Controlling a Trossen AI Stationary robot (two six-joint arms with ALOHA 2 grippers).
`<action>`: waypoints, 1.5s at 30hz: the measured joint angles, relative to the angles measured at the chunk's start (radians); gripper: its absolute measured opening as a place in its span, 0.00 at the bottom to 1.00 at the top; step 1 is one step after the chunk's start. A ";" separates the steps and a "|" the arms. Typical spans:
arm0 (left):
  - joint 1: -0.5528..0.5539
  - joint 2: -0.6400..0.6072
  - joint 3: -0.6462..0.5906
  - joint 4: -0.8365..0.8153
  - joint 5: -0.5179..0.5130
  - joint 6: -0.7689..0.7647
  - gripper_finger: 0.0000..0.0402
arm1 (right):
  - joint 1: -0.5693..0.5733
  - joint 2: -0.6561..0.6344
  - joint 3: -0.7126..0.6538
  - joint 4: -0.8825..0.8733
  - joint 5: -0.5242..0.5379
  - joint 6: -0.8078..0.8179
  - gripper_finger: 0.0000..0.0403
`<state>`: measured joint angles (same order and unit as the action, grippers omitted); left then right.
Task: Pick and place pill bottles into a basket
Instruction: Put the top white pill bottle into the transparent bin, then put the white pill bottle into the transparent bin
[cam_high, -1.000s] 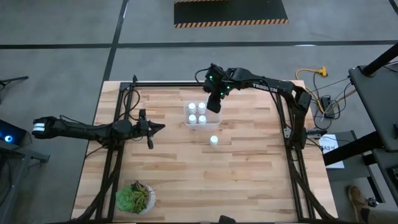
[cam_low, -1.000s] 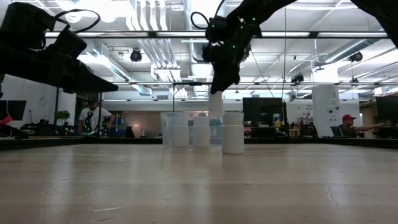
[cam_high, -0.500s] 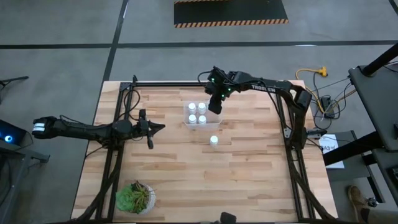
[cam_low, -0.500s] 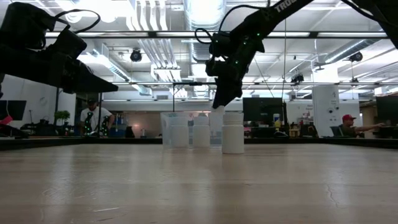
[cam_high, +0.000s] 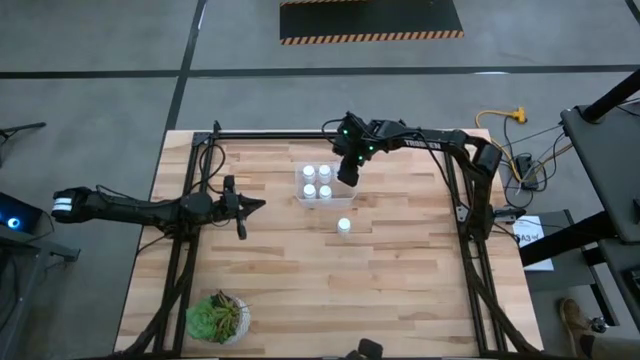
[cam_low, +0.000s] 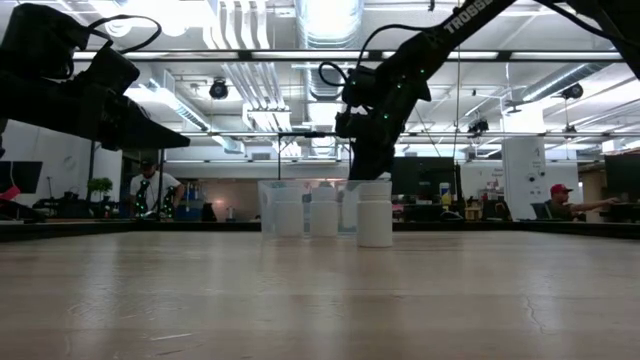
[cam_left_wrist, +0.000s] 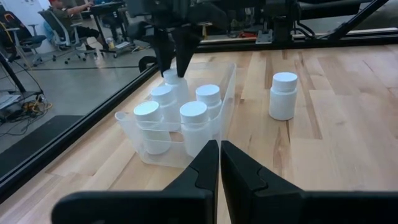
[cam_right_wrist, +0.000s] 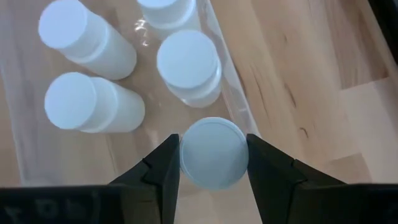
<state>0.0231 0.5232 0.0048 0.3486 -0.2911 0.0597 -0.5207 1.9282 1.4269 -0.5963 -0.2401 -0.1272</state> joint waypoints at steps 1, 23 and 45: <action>0.000 0.000 0.000 0.000 0.000 0.000 0.00 | -0.002 0.000 -0.001 0.008 0.000 0.001 0.35; 0.000 0.000 0.000 0.000 0.000 0.000 0.00 | -0.014 0.000 -0.046 0.052 0.000 0.004 0.43; 0.000 0.000 0.000 0.001 0.000 0.000 0.00 | -0.014 -0.028 -0.028 0.042 -0.001 0.037 0.54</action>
<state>0.0230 0.5232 0.0048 0.3492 -0.2909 0.0597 -0.5350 1.9006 1.3989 -0.5546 -0.2416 -0.0901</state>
